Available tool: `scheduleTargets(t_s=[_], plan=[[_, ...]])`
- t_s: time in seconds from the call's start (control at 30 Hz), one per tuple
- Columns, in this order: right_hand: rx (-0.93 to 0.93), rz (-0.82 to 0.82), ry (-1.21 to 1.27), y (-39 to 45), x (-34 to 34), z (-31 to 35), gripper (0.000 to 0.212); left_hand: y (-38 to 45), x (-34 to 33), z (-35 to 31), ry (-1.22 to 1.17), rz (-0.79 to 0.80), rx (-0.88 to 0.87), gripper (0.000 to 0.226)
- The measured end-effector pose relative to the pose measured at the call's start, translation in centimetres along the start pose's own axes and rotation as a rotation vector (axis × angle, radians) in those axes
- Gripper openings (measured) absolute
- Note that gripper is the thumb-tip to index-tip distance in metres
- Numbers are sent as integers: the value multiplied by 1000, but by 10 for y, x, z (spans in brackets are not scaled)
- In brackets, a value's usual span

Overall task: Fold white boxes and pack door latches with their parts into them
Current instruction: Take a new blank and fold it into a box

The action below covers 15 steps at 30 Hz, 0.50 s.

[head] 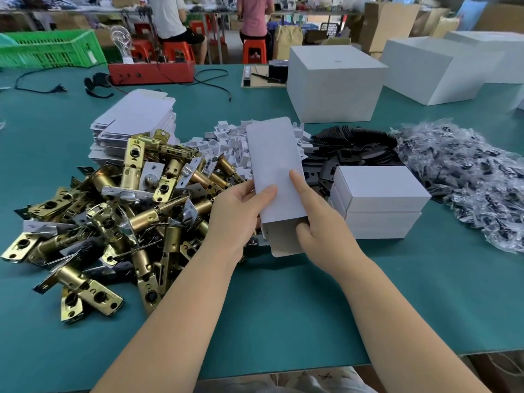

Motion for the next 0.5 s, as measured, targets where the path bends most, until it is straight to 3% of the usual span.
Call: scheduleTargets(t_s=[0.07,0.2,0.27,0.33,0.43,0.5], plan=[[42,12,58,-1,-1,5,85,1,0,-1,7,-1,-10,15],[-24,-180,632,-2,6,1,73,2,0,0,34,9,-15,16],[-162,-289,686,-1,12,-7,64,2,-2,1,57,49,2,17],[-267,-270,624,1,14,-9,37,2,-5,3,77,101,14,18],[-376,-243,732,2,9,-12,63,2,-5,4,38,148,63,20],[-406,-258,802,2,9,-11,64,3,-3,3,-23,192,140,21]])
Point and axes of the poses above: each hand's wrist, its own y-axis towards the middle knuckle, its own x-axis out of the back of the hand, z = x × y, the point moved 4 cm from there along y, towards the middle knuckle, and after that the axes turned 4 degrees about x, right-handed, at the moved point
